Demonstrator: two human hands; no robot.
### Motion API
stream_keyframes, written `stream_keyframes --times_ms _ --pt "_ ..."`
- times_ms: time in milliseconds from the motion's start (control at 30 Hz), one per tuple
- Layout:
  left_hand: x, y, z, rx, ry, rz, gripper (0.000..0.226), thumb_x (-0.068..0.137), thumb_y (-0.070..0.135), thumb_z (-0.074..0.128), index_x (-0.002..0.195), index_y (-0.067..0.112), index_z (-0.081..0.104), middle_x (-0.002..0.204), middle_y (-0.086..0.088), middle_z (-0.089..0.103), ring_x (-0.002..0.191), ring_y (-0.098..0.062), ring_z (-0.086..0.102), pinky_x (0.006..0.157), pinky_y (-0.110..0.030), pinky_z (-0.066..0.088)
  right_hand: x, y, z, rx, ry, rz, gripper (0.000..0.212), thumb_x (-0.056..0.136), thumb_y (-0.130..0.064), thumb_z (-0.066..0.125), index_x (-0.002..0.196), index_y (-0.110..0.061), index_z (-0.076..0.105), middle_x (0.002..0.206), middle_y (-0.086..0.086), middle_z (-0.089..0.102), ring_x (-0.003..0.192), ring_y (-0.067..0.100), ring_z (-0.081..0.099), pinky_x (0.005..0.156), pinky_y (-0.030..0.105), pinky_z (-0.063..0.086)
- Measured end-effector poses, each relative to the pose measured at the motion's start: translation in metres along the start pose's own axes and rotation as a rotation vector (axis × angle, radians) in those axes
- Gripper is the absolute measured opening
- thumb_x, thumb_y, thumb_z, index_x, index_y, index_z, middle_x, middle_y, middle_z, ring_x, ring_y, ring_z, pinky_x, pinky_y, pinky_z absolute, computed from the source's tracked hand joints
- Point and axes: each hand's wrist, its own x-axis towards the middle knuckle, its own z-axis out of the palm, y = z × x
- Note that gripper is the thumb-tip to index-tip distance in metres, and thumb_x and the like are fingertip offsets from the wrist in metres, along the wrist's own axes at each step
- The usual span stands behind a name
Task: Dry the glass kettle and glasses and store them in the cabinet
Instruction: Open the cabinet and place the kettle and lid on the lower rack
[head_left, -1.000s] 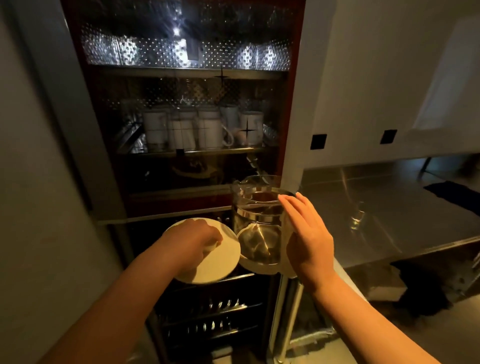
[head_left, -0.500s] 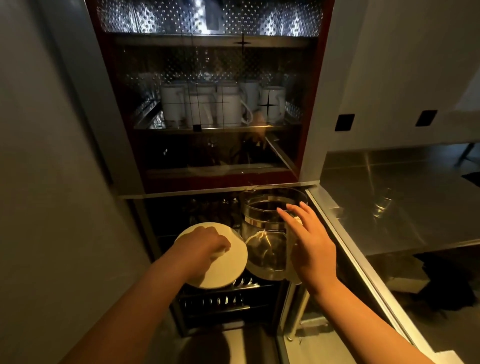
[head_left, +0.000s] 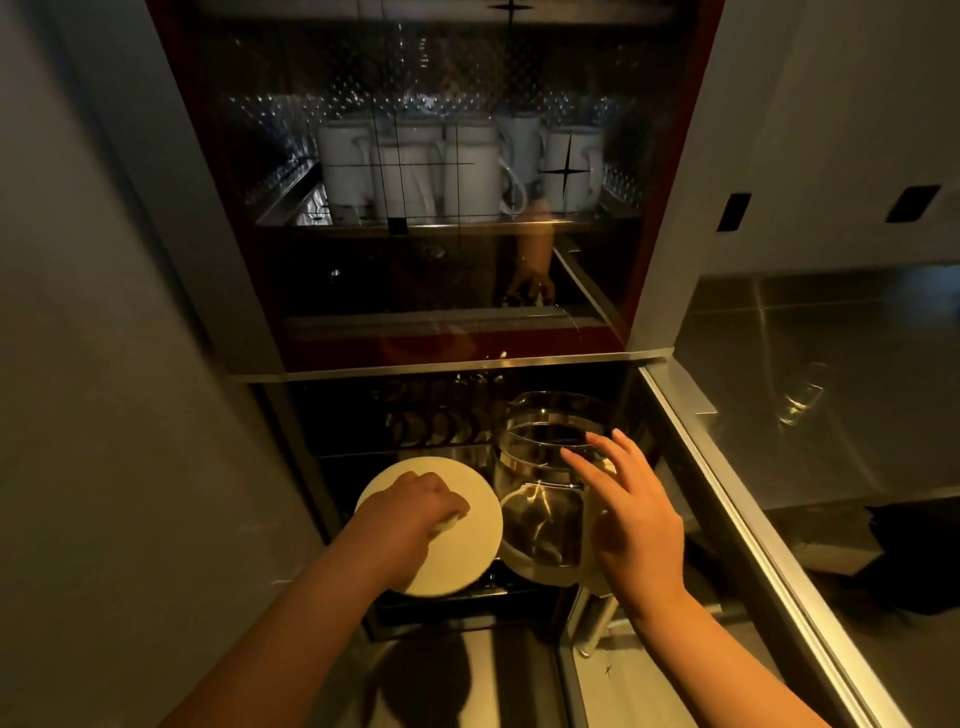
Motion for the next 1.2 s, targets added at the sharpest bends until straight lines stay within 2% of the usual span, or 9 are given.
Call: stream_keyframes --times_ms 133,300,367,467,600,767,967,1200 --pt "0.014 -0.008 0.005 -0.035 0.016 0.019 0.064 0.088 0.004 0.054 0.140 0.038 0.037 0.143 0.009 0.034 0.130 -0.018 0.030 0.096 -0.034 0.040 0.005 0.004 0.014 -0.010 -0.008 -0.016 0.079 0.056 0.016 0.078 0.123 -0.023 0.062 0.132 0.005 0.055 0.132 0.026 0.039 0.082 0.027 0.041" --pt "0.032 -0.017 0.007 -0.030 -0.006 0.033 0.062 0.090 0.002 0.050 0.140 0.038 0.037 0.143 0.009 0.034 0.130 -0.016 0.029 0.095 -0.034 0.040 0.013 0.009 0.025 -0.017 -0.046 0.020 0.084 0.054 0.017 0.077 0.124 -0.027 0.061 0.133 0.000 0.054 0.133 0.024 0.039 0.082 0.019 0.038" --pt "0.042 -0.024 0.010 -0.037 0.013 0.050 0.060 0.092 0.003 0.047 0.140 0.038 0.038 0.142 0.010 0.034 0.129 -0.015 0.030 0.094 -0.032 0.040 0.016 0.011 0.029 -0.014 -0.072 0.027 0.090 0.053 0.016 0.076 0.127 -0.032 0.057 0.137 -0.003 0.050 0.134 0.023 0.037 0.086 0.022 0.040" --pt "0.054 -0.031 0.014 -0.059 0.015 0.042 0.059 0.092 0.004 0.046 0.140 0.039 0.038 0.141 0.012 0.034 0.129 -0.014 0.030 0.094 -0.031 0.040 0.022 0.014 0.036 0.005 -0.081 0.053 0.096 0.051 0.014 0.079 0.128 -0.036 0.053 0.139 -0.004 0.046 0.134 0.024 0.036 0.086 0.034 0.044" --pt "0.067 -0.038 0.013 -0.055 0.000 0.061 0.063 0.090 0.001 0.048 0.141 0.036 0.037 0.142 0.009 0.034 0.130 -0.016 0.029 0.096 -0.033 0.039 0.028 0.017 0.047 -0.013 -0.108 0.082 0.095 0.046 0.015 0.080 0.125 -0.033 0.057 0.138 -0.003 0.049 0.133 0.025 0.038 0.085 0.032 0.041" --pt "0.091 -0.046 0.019 -0.010 -0.048 0.069 0.067 0.087 -0.002 0.049 0.142 0.033 0.036 0.143 0.005 0.033 0.132 -0.020 0.028 0.099 -0.036 0.038 0.033 0.020 0.061 -0.057 -0.123 0.099 0.096 0.044 0.011 0.084 0.124 -0.035 0.057 0.138 -0.003 0.048 0.132 0.026 0.039 0.088 0.039 0.039" --pt "0.110 -0.056 0.034 -0.025 -0.072 0.083 0.067 0.088 -0.002 0.046 0.144 0.032 0.034 0.144 0.005 0.032 0.132 -0.019 0.028 0.096 -0.034 0.038 0.032 0.025 0.079 -0.084 -0.173 0.116 0.101 0.043 0.010 0.084 0.122 -0.044 0.053 0.141 -0.013 0.040 0.135 0.022 0.035 0.087 0.036 0.038" --pt "0.127 -0.068 0.045 -0.059 -0.011 0.096 0.063 0.090 -0.001 0.042 0.144 0.032 0.035 0.144 0.004 0.032 0.132 -0.017 0.028 0.095 -0.032 0.037 0.037 0.024 0.089 -0.092 -0.158 0.130 0.110 0.034 0.008 0.087 0.121 -0.048 0.048 0.141 -0.013 0.040 0.133 0.022 0.037 0.083 0.031 0.040"
